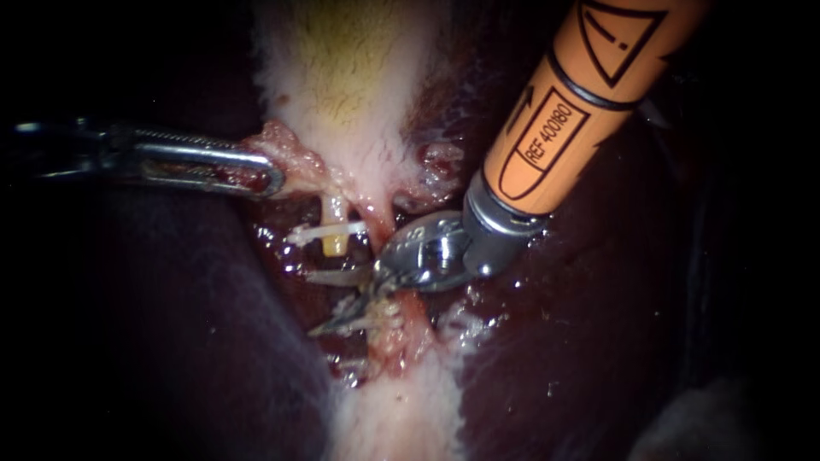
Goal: Go back from the cut left tube
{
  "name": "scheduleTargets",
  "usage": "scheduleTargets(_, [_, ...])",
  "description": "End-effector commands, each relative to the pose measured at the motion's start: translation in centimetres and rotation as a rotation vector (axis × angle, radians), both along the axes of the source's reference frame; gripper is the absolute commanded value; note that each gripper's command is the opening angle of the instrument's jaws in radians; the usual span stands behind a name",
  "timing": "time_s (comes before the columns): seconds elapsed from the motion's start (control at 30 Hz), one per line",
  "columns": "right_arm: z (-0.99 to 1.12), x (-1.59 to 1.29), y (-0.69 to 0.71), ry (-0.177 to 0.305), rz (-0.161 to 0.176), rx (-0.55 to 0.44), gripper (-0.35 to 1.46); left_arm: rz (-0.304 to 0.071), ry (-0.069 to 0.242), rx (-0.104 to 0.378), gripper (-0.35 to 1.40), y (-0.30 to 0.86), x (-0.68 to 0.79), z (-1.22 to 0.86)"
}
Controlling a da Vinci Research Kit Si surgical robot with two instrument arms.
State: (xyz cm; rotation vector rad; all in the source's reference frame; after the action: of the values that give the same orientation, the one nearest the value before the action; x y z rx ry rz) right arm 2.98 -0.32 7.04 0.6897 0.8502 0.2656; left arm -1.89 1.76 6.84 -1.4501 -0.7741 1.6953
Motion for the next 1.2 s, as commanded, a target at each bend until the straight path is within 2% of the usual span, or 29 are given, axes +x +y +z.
scheduleTargets(0.03, [-0.01, -0.02, 0.0, 0.001, 0.0, -0.004, 1.24, 0.0, 0.0, 0.0, -0.35, 0.0, 0.0, 0.0])
scheduleTargets(0.13, [-0.05, -0.1, -0.04, 0.013, 0.01, -0.067, 1.35, 0.001, 0.0, 0.0, -0.35, 0.01, 0.01, 0.01])
scheduleTargets(0.17, [-0.08, -0.13, -0.05, 0.012, 0.028, -0.1, 1.38, 0.001, -0.001, 0.0, -0.35, 0.01, 0.01, 0.02])
scheduleTargets(0.2, [-0.11, -0.18, -0.07, -0.001, 0.071, -0.147, 1.43, 0.001, -0.001, 0.0, -0.35, 0.01, 0.01, 0.02])
scheduleTargets(0.23, [-0.14, -0.22, -0.09, -0.002, 0.083, -0.182, 1.45, 0.001, -0.001, 0.0, -0.35, 0.02, 0.01, 0.03])
scheduleTargets(0.43, [-0.41, -0.64, -0.1, -0.009, 0.105, -0.306, 1.45, 0.002, -0.002, 0.0, -0.35, 0.03, 0.04, 0.05])
scheduleTargets(0.73, [-0.8, -1.33, 0.17, -0.047, 0.138, -0.382, 1.45, 0.003, -0.002, 0.0, -0.35, 0.03, 0.04, 0.06])
scheduleTargets(0.97, [-0.88, -1.63, 0.26, -0.068, 0.149, -0.396, 1.45, 0.003, -0.002, 0.0, -0.35, 0.04, 0.04, 0.08])
scheduleTargets(1.2, [-0.86, -1.68, 0.28, -0.068, 0.147, -0.402, 1.45, 0.002, -0.001, -0.002, -0.35, 0.04, 0.02, 0.13])
